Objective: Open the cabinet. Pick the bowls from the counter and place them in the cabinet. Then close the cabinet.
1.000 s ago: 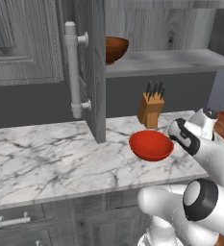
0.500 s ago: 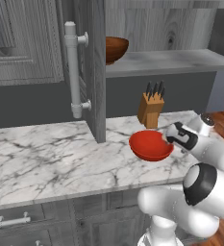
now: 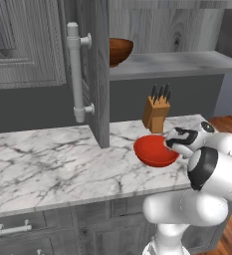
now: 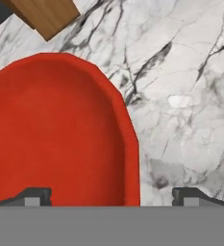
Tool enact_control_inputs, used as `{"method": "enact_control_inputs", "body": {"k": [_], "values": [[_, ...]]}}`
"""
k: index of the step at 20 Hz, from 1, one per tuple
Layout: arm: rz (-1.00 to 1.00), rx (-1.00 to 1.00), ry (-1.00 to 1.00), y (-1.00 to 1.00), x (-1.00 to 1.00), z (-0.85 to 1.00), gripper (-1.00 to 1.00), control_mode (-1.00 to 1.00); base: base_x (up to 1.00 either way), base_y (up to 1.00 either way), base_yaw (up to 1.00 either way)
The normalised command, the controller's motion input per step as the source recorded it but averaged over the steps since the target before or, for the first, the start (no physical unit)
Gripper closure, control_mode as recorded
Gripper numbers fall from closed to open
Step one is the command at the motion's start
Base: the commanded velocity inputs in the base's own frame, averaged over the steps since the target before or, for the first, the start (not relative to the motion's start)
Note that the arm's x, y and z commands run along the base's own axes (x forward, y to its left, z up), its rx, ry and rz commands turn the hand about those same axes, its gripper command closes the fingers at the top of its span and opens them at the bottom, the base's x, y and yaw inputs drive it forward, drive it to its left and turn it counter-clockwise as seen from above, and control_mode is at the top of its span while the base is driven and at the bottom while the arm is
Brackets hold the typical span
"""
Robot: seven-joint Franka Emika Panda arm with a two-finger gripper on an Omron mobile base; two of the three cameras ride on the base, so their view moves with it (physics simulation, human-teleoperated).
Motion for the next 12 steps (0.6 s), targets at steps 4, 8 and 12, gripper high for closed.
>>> {"method": "enact_control_inputs", "body": {"k": [4,8,12], "values": [[0.0,0.0,0.0,0.0,0.29,-0.21,-1.0,-1.0,0.0,0.0,0.0],[0.0,0.0,0.0,0.0,0.31,-0.2,1.0,-1.0,0.0,0.0,0.0],[0.0,0.0,0.0,0.0,0.26,-0.14,1.0,-1.0,0.0,0.0,0.0]]}}
